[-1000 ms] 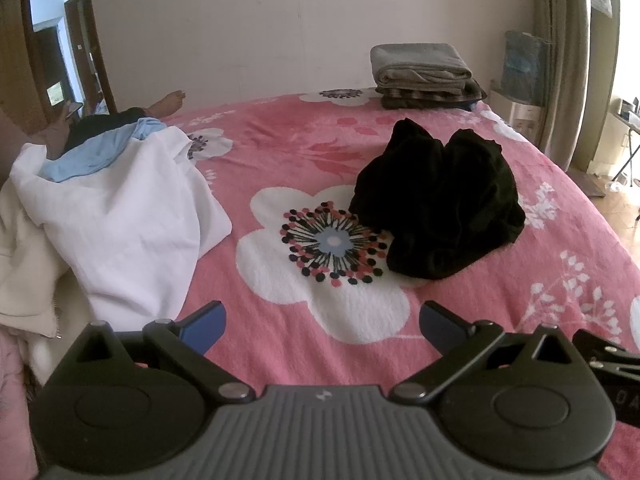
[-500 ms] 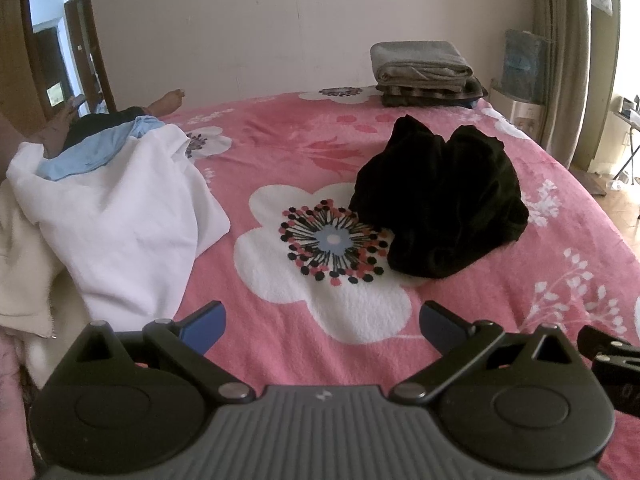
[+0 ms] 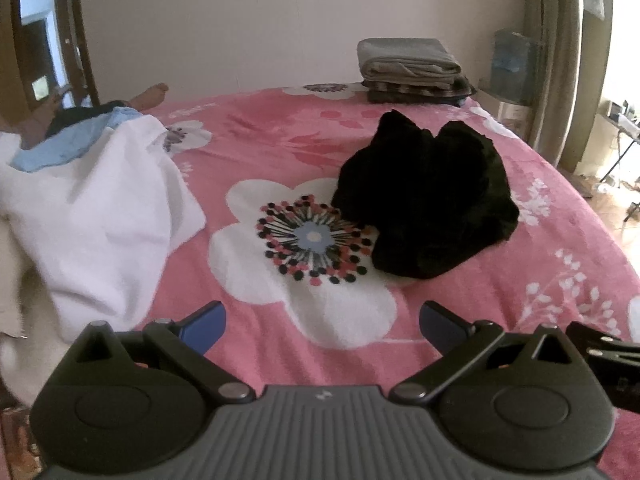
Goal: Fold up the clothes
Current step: 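Grasp the black garment edge with the left gripper while the right gripper grasps another edge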
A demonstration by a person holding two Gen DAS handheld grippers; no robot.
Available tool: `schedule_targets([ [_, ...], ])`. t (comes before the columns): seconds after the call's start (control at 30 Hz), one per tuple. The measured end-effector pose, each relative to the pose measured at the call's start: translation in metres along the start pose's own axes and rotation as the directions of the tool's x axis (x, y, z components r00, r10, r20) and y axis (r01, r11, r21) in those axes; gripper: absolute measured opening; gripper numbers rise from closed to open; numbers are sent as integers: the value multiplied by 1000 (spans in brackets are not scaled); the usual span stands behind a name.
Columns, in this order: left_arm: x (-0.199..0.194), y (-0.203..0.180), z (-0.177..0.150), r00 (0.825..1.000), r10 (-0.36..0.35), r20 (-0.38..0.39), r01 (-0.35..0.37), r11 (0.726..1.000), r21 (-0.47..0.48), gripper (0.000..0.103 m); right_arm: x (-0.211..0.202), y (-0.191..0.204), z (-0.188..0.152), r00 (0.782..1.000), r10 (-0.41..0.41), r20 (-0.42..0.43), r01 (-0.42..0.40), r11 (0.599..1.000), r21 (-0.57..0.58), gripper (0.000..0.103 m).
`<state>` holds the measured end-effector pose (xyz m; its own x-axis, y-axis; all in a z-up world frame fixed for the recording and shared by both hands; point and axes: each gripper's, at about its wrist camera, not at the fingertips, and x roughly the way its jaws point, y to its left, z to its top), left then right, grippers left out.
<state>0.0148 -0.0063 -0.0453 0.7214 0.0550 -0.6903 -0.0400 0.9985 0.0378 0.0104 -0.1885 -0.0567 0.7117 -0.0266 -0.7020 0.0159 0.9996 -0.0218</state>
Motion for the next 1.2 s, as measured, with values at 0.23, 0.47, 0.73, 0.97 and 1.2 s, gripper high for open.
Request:
schedule_targets([
  [0.23,12,3,2,996,-70,48,71,997,-23,103,8,-7,4,997,67,42,-68,998,14,102],
  [0.47,34,4,13,986,-130,102,135,990,-49,103,20,-14,21,967,174,184,-167,985,-52,102],
  [0.73,75,-16,32,981,-143,131,141,990,28,103,70,-20,71,911,321,258,-292,945,-146,102],
  [0.97,120,-42,39,983,-173,61,166,981,100,84,137,-8,111,907,380,184,-362,924,-120,100],
  [1.2,146,-53,35,981,-192,0,191,976,108,49,189,22,119,928,368,61,-355,921,-163,77],
])
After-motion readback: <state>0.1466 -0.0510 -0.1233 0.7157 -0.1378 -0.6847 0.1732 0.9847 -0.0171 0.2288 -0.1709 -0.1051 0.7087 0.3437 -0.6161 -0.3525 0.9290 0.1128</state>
